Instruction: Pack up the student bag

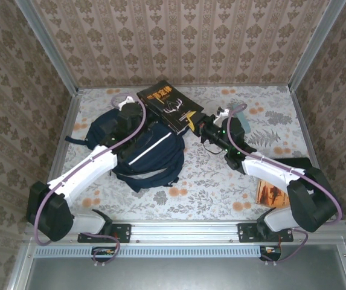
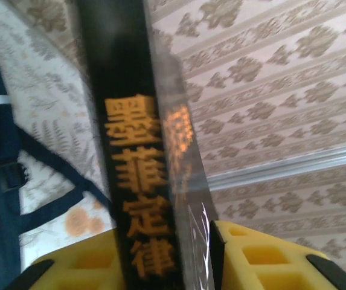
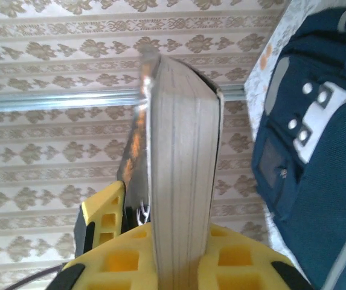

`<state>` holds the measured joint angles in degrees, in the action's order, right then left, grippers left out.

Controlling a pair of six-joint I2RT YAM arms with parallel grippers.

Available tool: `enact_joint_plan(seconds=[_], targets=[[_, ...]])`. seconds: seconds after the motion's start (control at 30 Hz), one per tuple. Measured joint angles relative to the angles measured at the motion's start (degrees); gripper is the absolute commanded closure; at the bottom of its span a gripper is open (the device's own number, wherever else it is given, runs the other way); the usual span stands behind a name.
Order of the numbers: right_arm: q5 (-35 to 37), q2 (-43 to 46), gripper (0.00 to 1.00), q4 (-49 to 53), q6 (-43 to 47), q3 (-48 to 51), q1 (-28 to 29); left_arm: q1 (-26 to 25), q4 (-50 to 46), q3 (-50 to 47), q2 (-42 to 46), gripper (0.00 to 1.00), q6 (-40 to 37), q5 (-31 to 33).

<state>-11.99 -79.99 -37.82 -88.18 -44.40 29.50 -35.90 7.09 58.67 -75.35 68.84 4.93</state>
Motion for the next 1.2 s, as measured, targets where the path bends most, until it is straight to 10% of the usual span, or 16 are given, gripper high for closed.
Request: enact_joint_plan(seconds=[0.27,0.77,1.2], targets=[[4.5,8.8,1.0,22.1,14.4,0.0,-1.9,3.1,-17.6,-0.1,0.2,0.23,-11.0,-4.7],[10.1,19.5,1.0,47.7,33.7,-0.2,-9.6,-1.4,-50.6,15.9,-8.0,0.27,-46.7,-5.1],[10.1,20.1,1.0,50.6,35.5,-0.4,-10.3,-5.1,-62.2,26.2,-25.5,0.35,-57.0,-1.9]])
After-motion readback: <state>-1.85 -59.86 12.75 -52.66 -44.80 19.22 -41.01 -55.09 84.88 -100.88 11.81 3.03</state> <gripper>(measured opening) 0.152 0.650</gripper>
